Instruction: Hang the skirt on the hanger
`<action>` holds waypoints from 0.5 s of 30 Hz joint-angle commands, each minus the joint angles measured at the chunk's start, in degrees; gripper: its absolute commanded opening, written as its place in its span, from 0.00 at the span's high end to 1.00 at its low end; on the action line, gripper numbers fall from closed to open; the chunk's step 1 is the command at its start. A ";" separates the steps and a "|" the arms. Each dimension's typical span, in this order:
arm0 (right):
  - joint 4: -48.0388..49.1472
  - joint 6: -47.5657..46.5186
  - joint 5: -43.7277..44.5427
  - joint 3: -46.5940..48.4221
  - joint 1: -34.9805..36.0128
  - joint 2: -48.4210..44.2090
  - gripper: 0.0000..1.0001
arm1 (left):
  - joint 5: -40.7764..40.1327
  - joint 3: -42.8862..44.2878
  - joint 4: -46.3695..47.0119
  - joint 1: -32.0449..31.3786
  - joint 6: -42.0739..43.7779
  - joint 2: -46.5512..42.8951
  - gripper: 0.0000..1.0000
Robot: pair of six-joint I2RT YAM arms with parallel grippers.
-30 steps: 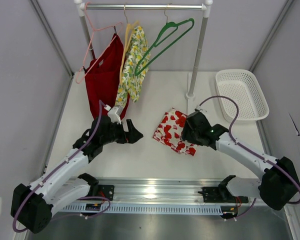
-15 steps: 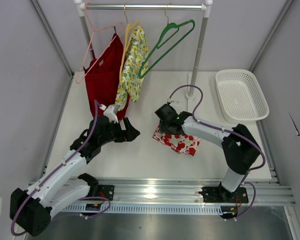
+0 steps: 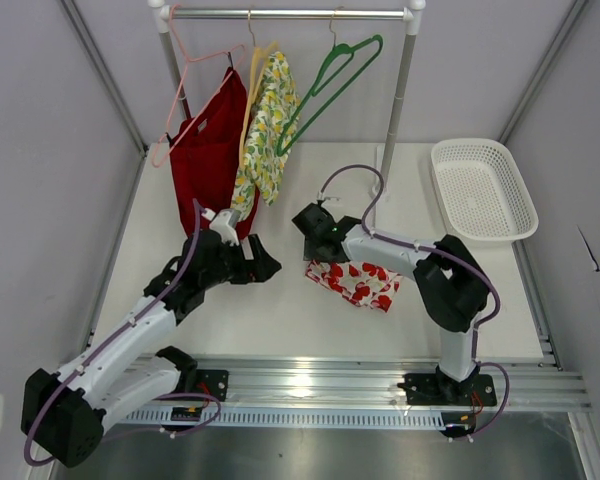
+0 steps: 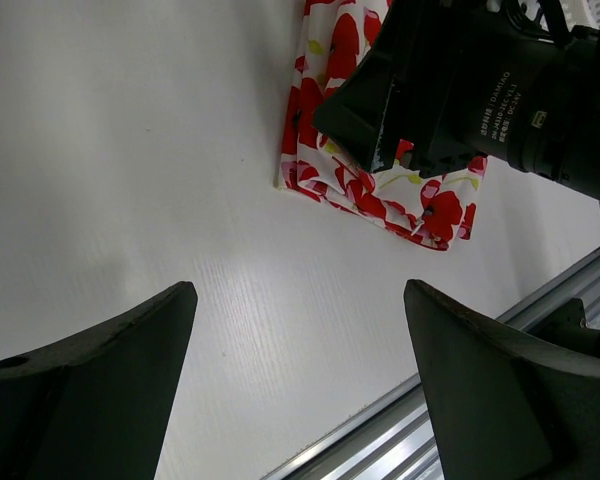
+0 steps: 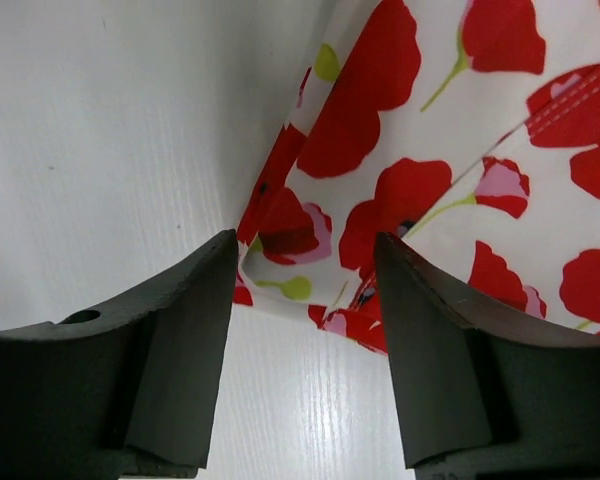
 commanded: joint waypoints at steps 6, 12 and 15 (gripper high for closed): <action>-2.35 -0.69 3.23 2.43 -0.06 -0.70 0.90 | 2.21 -1.07 9.56 -0.25 -4.50 6.89 0.13; -2.88 -1.22 1.13 -0.20 -1.56 -9.56 1.00 | 4.32 0.24 18.26 -2.27 -8.38 16.90 0.29; -3.58 -1.39 -0.11 -1.87 -2.70 -13.96 1.00 | 3.36 2.44 20.29 -4.02 -8.73 22.79 0.32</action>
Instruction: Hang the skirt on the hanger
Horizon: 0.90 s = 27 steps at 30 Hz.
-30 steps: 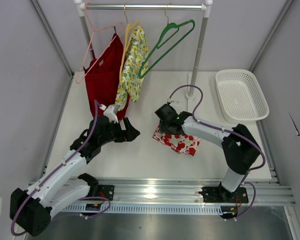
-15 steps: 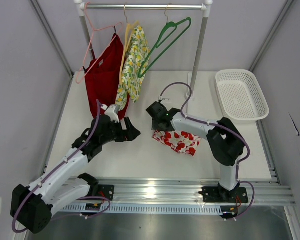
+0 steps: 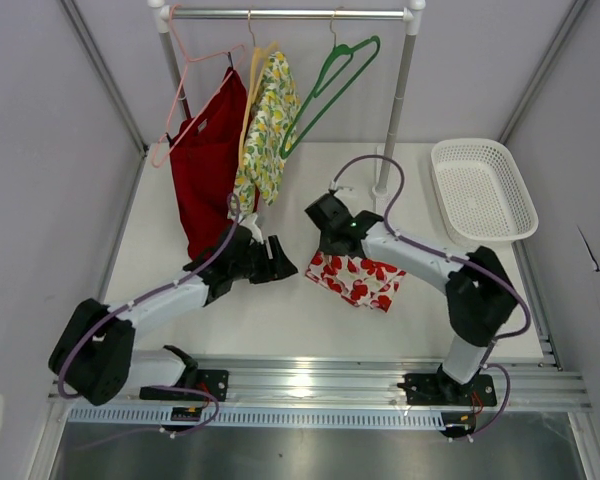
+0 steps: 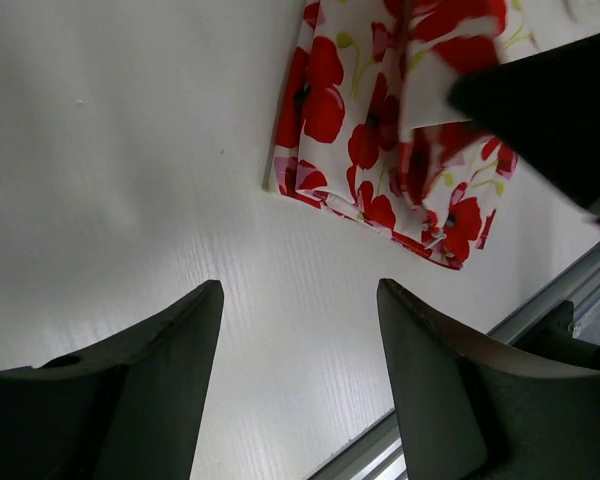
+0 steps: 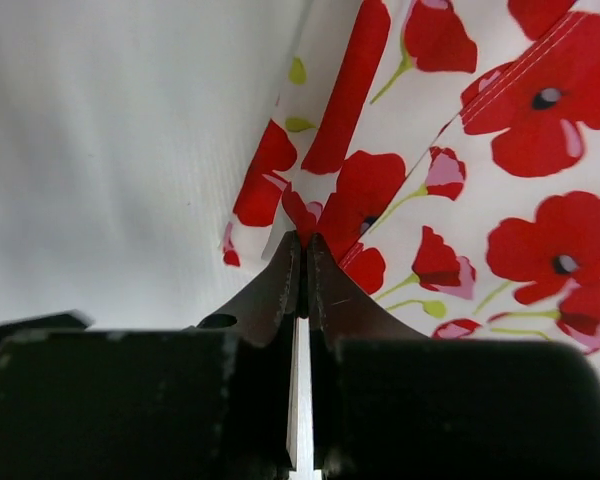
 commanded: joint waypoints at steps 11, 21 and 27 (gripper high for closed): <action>-1.86 -0.52 -3.14 -5.53 -3.94 -16.87 1.00 | 3.15 8.44 13.39 -3.51 -3.38 18.22 0.42; -2.56 -0.79 -3.58 -6.67 -5.35 -20.56 1.00 | 4.21 12.67 12.61 -4.92 -1.98 25.34 0.53; -2.30 -1.05 -4.28 -7.03 -6.14 -21.71 1.00 | 3.86 12.24 12.42 -5.18 -1.89 26.58 0.55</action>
